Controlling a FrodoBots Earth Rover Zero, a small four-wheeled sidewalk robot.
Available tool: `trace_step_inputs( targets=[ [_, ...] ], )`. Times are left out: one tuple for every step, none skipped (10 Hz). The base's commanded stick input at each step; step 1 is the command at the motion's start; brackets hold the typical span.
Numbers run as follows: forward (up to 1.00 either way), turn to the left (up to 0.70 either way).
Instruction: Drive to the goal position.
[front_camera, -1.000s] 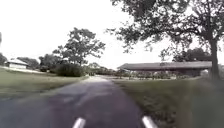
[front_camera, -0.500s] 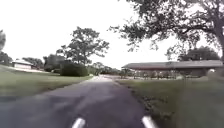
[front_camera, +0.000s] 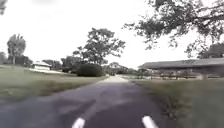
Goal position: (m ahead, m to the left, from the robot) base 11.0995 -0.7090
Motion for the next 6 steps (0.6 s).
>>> trace_step_inputs(
  targets=[
    [0.69, 0.03],
    [0.69, 0.03],
    [0.69, 0.03],
    [0.69, 0.03],
    [0.69, 0.03],
    [0.69, 0.03]
  ],
)
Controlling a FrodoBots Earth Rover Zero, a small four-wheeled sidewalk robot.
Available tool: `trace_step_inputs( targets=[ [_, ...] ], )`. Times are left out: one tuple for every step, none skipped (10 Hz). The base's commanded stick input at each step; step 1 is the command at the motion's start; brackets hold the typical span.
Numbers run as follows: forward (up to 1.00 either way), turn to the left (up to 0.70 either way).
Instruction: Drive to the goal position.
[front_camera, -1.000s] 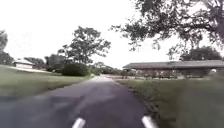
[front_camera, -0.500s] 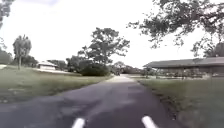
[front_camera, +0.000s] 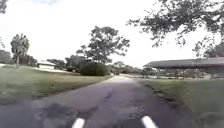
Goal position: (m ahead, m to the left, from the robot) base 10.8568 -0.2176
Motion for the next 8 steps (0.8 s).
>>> trace_step_inputs(
  targets=[
    [0.69, 0.03],
    [0.69, 0.03],
    [0.69, 0.03],
    [0.69, 0.03],
    [0.69, 0.03],
    [0.69, 0.03],
    [0.69, 0.03],
    [0.69, 0.03]
  ],
)
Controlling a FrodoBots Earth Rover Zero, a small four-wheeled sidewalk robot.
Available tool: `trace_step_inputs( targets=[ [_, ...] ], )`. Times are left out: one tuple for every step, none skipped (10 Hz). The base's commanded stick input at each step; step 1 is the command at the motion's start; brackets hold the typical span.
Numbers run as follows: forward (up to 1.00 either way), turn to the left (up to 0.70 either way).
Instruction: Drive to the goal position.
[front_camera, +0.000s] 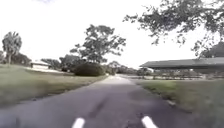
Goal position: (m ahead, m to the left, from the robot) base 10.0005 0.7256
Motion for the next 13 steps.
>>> trace_step_inputs(
  targets=[
    [0.69, 0.03],
    [0.69, 0.03],
    [0.69, 0.03],
    [0.69, 0.03],
    [0.69, 0.03],
    [0.69, 0.03],
    [0.69, 0.03],
    [0.69, 0.03],
    [0.69, 0.03],
    [0.69, 0.03],
    [0.69, 0.03],
    [0.69, 0.03],
    [0.69, 0.03]
  ],
)
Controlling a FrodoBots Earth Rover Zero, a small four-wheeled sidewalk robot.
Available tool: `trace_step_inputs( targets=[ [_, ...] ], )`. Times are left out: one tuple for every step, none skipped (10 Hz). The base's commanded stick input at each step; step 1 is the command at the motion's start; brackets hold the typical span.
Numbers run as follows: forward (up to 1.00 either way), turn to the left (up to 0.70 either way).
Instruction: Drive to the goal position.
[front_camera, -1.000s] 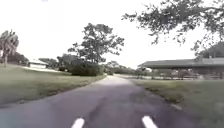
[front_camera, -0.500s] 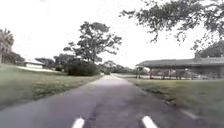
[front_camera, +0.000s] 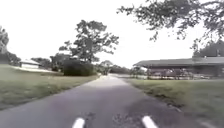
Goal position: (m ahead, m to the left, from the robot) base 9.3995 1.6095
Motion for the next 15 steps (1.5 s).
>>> trace_step_inputs(
  targets=[
    [0.69, 0.03],
    [0.69, 0.03],
    [0.69, 0.03],
    [0.69, 0.03],
    [0.69, 0.03],
    [0.69, 0.03],
    [0.69, 0.03],
    [0.69, 0.03],
    [0.69, 0.03],
    [0.69, 0.03],
    [0.69, 0.03],
    [0.69, 0.03],
    [0.69, 0.03],
    [0.69, 0.03],
    [0.69, 0.03]
  ],
)
